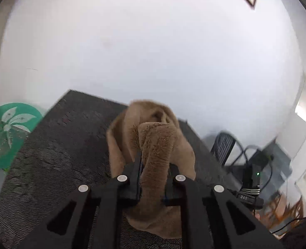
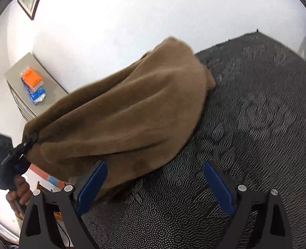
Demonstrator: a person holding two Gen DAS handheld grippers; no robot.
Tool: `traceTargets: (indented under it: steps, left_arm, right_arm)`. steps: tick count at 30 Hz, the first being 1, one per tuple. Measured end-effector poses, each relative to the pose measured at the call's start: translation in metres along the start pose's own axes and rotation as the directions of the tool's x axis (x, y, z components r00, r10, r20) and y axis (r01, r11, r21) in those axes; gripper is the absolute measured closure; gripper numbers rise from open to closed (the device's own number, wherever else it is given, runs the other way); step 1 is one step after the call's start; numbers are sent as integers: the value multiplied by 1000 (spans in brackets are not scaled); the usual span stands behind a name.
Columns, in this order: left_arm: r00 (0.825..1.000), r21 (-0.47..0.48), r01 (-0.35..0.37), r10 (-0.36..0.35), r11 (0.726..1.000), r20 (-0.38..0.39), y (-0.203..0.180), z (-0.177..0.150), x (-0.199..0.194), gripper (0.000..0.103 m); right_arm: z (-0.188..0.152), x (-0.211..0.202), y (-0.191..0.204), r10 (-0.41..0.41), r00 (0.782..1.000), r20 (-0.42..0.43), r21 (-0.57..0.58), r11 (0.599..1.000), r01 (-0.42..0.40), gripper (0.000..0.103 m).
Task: Fold clothes
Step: 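Lift the blanket high with both grippers, spreading the two held corners apart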
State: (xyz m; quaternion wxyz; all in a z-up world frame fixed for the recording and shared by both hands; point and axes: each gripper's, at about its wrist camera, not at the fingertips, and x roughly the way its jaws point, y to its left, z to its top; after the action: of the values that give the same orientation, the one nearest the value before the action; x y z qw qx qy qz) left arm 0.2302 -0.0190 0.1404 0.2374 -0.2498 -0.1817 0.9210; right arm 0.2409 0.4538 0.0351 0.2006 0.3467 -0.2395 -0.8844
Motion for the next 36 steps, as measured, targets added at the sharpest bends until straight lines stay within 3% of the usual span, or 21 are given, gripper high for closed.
traceTargets:
  steps: [5, 9, 11, 13, 14, 15, 16, 19, 22, 24, 27, 29, 31, 32, 33, 36]
  left_arm:
    - [993, -31, 3, 1, 1000, 121, 23, -2, -43, 88]
    - [990, -60, -3, 12, 998, 141, 45, -10, -62, 88]
    - [994, -61, -16, 22, 998, 104, 50, -16, -55, 87]
    - [997, -46, -39, 41, 998, 61, 53, -22, -45, 77]
    - [998, -34, -51, 52, 998, 38, 55, -27, -41, 56]
    - [998, -40, -54, 55, 998, 22, 57, -29, -35, 26]
    - [998, -52, -55, 55, 997, 8, 60, -31, -29, 16]
    - [999, -100, -31, 30, 994, -19, 73, -32, -8, 12]
    - [994, -125, -61, 48, 990, -103, 89, -35, 25, 12]
    - [981, -155, -40, 10, 987, -192, 98, -38, 52, 12]
    - [948, -186, 19, -77, 982, -308, 97, -49, 84, 12]
    - [931, -166, 43, -100, 985, -352, 86, -58, 94, 16]
    - [929, -125, 29, -73, 992, -364, 76, -64, 94, 43]
    - [927, -118, 19, -62, 993, -370, 74, -66, 95, 65]
    - [928, -128, 12, -59, 992, -369, 73, -67, 94, 78]
    - [937, -129, -12, -34, 992, -348, 69, -67, 89, 88]
  right_arm:
    - [52, -26, 24, -98, 987, 129, -125, 986, 114, 7]
    - [93, -19, 55, -133, 964, 232, -269, 943, 195, 7]
    - [113, -7, 68, -155, 952, 265, -308, 922, 236, 7]
    - [132, 9, 76, -173, 948, 267, -313, 915, 255, 7]
    - [140, 18, 78, -173, 951, 258, -301, 920, 249, 7]
    - [147, 27, 79, -171, 954, 247, -287, 927, 240, 7]
    - [152, 36, 80, -161, 960, 231, -268, 938, 222, 7]
    - [152, 52, 83, -125, 976, 180, -222, 961, 164, 7]
    - [143, 66, 89, -123, 980, 154, -243, 957, 158, 7]
    - [141, 74, 89, -140, 979, 148, -276, 945, 177, 7]
    - [148, 85, 82, -172, 972, 158, -315, 924, 214, 7]
    - [152, 87, 77, -194, 965, 174, -323, 915, 242, 7]
    - [161, 86, 71, -218, 958, 187, -317, 910, 269, 7]
    - [166, 85, 68, -230, 954, 193, -313, 907, 282, 7]
    - [173, 89, 64, -245, 949, 199, -310, 903, 298, 7]
    - [193, 102, 53, -287, 936, 203, -301, 892, 338, 7]
